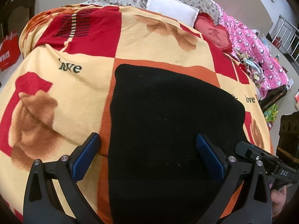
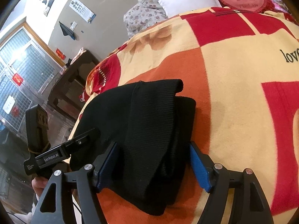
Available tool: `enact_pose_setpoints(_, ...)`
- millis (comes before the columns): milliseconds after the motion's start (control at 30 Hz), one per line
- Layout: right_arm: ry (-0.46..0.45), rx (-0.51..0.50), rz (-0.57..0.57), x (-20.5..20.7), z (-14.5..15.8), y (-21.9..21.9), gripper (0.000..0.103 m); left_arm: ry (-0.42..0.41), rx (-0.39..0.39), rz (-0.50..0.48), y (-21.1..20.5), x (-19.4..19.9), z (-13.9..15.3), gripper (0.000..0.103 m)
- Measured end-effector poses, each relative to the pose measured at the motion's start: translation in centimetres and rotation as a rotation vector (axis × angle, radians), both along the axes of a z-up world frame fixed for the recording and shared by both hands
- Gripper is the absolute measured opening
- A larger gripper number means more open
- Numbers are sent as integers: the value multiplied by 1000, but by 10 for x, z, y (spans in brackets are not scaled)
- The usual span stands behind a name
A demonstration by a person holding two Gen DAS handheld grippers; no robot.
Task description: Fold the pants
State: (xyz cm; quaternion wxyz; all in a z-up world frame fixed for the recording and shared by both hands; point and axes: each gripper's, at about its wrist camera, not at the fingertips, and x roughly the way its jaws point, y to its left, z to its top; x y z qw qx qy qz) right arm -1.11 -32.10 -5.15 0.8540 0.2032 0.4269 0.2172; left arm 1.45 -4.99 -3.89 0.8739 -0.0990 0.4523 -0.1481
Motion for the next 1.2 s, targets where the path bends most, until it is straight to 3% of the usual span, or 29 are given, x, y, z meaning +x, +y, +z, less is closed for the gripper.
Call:
enact_pose_setpoints(100, -4, -6, 1, 0, 1, 0, 74, 1, 0, -5, 0, 0, 0, 103)
enact_pose_setpoints(267, -22, -42, -9, -4, 3, 4, 63, 11, -1, -5, -1, 0, 1, 102)
enact_pose_setpoints(333, -47, -64, -3, -8, 6, 6, 57, 3, -29, -20, -2, -4, 3, 87)
enact_pose_setpoints(533, -107, -89, 29, -13, 25, 13, 39, -11, -11, -37, -6, -7, 17, 69)
enact_pose_setpoints(633, -132, -107, 39, -10, 36, 17, 38, -22, -7, -45, -5, 0, 28, 63)
enact_pose_setpoints(900, -182, -114, 23, 21, 59, 23, 38, -75, 24, -41, -18, 28, 48, 62)
enact_pose_setpoints(1200, -169, -96, -16, 63, 54, 17, 37, -52, 66, -12, -22, 75, 35, 62)
